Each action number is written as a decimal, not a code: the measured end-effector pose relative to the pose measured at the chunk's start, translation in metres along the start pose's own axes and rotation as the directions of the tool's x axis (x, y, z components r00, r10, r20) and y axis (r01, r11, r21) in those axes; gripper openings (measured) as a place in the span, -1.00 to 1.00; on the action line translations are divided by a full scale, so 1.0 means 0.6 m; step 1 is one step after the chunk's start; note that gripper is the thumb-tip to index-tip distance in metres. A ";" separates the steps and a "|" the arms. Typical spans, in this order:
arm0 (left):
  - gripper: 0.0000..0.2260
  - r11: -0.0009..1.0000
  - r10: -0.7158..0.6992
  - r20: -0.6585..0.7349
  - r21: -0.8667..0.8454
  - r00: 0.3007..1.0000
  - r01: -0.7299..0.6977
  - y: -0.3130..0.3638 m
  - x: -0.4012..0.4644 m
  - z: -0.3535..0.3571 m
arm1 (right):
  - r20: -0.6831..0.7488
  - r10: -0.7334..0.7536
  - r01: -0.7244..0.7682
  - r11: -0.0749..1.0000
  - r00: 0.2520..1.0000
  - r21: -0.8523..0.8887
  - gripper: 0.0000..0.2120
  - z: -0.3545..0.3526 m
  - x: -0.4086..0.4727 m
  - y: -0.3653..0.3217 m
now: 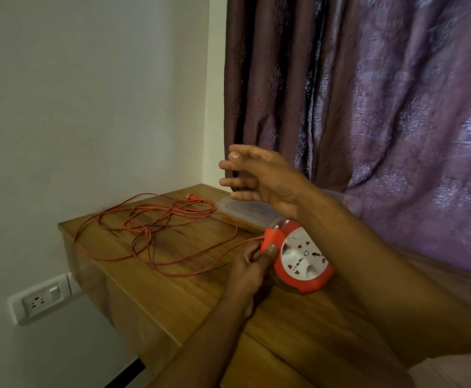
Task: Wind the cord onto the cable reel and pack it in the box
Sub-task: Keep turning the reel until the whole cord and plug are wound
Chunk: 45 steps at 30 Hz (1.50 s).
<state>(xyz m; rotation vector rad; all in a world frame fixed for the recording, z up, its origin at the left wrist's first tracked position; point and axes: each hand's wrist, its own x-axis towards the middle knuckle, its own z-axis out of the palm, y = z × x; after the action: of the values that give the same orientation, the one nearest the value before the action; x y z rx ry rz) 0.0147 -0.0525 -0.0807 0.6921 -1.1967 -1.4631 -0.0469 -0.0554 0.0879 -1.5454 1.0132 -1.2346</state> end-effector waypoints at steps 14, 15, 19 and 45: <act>-0.78 0.999 -0.046 -0.025 -0.026 0.999 0.045 -0.008 0.010 -0.007 | -0.241 -0.339 -0.121 0.337 0.909 -0.934 -0.57 -0.140 -0.178 0.143; -0.81 0.998 -0.053 -0.032 -0.040 0.998 0.051 -0.008 0.010 -0.007 | -0.203 -0.280 -0.128 0.266 0.938 -0.955 -0.49 -0.135 -0.182 0.158; -0.78 0.994 -0.071 -0.043 -0.084 0.997 0.067 -0.007 0.010 -0.009 | -0.132 -0.235 -0.130 0.027 0.963 -0.991 -0.43 -0.113 -0.186 0.198; -0.91 0.999 -0.040 0.043 -0.034 0.998 0.042 0.002 0.003 -0.009 | -0.254 -0.338 -0.265 0.014 0.906 -0.964 -0.39 -0.106 -0.178 0.202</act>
<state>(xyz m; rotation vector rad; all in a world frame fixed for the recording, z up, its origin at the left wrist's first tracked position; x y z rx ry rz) 0.0194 -0.0557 -0.0810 0.6686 -1.1923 -1.5358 -0.1360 0.0040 -0.0488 -2.3789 2.6286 -0.7354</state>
